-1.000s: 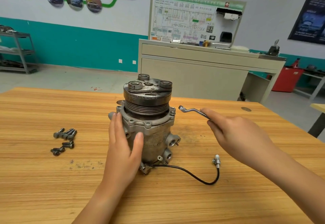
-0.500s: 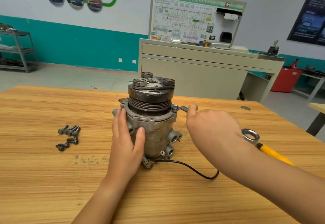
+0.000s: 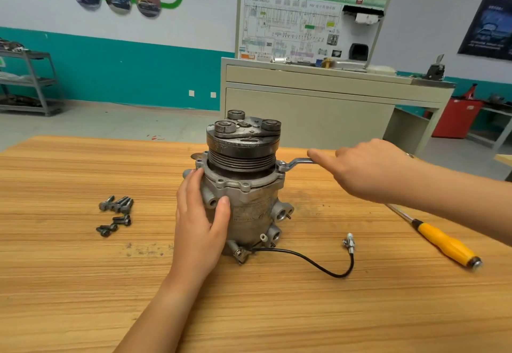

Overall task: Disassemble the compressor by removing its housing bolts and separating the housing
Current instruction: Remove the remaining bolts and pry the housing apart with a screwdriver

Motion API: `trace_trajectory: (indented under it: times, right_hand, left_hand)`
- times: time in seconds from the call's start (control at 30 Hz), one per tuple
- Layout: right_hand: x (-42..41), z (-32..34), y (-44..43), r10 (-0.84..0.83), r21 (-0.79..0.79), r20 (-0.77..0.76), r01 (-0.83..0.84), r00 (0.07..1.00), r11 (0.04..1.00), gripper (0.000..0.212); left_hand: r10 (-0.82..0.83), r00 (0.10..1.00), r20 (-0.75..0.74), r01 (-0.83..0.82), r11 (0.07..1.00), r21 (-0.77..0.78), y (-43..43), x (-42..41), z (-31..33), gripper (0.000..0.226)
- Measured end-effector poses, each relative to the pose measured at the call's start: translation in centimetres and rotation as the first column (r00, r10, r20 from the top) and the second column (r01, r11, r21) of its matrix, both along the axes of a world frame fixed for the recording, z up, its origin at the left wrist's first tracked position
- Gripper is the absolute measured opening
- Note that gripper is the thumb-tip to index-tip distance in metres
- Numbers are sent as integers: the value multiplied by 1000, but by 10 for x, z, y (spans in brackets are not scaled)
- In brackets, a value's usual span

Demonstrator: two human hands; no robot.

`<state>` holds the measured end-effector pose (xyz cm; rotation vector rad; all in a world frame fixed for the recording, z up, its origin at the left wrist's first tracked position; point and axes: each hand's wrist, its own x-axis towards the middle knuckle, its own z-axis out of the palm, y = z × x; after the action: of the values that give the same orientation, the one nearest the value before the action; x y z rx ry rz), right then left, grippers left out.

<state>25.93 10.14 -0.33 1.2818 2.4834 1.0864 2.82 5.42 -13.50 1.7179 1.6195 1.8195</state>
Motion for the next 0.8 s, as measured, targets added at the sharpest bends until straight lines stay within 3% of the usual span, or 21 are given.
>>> trace_trajectory:
  times: [0.07,0.17,0.3,0.4,0.5,0.57,0.63,0.73,0.8]
  right_hand:
    - [1,0,19,29,24,-5,-29,1000,999,43]
    - [-6,-8,41,114,47,-157,-108,981,993,36]
    - [-34,-32,55,303,83,-444,-299,843,951,19]
    - [-42,-38,57,309,113,-562,-299,767,947,14]
    - [-32,-26,44,209,137,-844,-178,494,974,23]
    - [-22,-16,25,196,130,-923,-212,332,969,25]
    - [-9,-11,2,168,76,-891,-227,422,971,25]
    - [5,-13,-30,-4,-114,-685,-101,729,988,29]
    - [8,-16,-41,-95,-166,-525,7,846,986,31]
  left_hand:
    - [-13,1000,15,13,1000,-4,0,0,0,66]
    - [-18,999,31,18,1000,-5,0,-1,-1,65]
    - [-9,999,31,9,1000,-9,1,-3,-2,63]
    - [-17,999,37,17,1000,-21,1,-4,-1,62]
    - [-18,999,43,19,1000,-13,1,-3,0,62]
    - [-17,999,45,18,1000,-11,1,-2,0,63]
    - [-18,999,44,19,1000,-12,1,2,-1,64]
    - [4,999,34,-3,1000,-23,0,6,-2,67]
    - [40,999,5,-40,999,-23,-1,7,-3,67]
